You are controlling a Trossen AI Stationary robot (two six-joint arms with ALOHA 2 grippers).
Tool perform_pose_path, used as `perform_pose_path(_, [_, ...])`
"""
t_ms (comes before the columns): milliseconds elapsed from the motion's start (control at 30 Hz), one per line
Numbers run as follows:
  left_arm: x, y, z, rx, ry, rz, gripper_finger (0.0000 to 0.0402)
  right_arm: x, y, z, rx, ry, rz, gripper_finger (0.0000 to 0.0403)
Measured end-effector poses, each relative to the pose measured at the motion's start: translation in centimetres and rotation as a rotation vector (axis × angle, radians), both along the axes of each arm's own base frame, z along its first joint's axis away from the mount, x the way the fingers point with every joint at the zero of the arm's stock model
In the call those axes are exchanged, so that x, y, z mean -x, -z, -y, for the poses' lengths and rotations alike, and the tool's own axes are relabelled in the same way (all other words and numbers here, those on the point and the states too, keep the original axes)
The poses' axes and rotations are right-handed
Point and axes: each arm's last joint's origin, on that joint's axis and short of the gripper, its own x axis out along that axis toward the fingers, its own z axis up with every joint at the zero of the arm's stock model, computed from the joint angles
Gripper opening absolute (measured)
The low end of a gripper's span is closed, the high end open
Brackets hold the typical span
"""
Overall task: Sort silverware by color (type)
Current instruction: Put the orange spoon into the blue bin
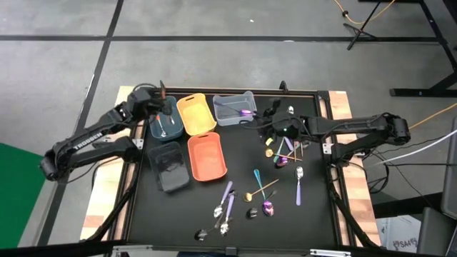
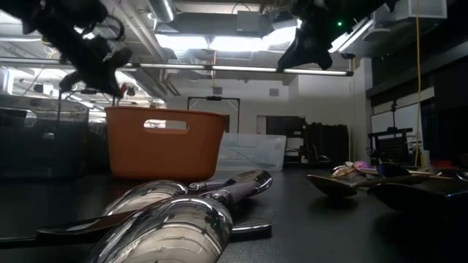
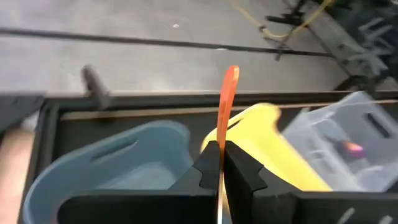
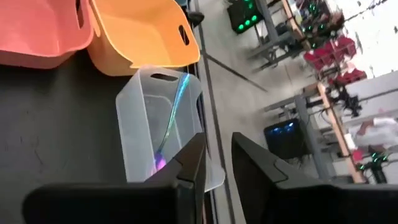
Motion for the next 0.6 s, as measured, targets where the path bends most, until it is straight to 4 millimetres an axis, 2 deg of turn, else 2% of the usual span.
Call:
perform_pose_path(300, [0.1, 4.5, 0.1, 0.037, -0.061, 0.086, 0.0002, 0.8, 1.3, 1.0, -0.124, -0.042, -0.115, 0.0073])
perform_pose_path(433, [0.2, 5.2, 0.2, 0.06, -0.072, 0.084, 0.0002, 0.9, 1.4, 1.3, -0.21, -0.053, -0.102, 0.0073])
perform_pose_path(600, [0.3, 5.2, 0.2, 0.066, -0.073, 0.078, 0.0009, 0.9, 1.5, 1.6, -0.224, -0.051, -0.097, 0.0073])
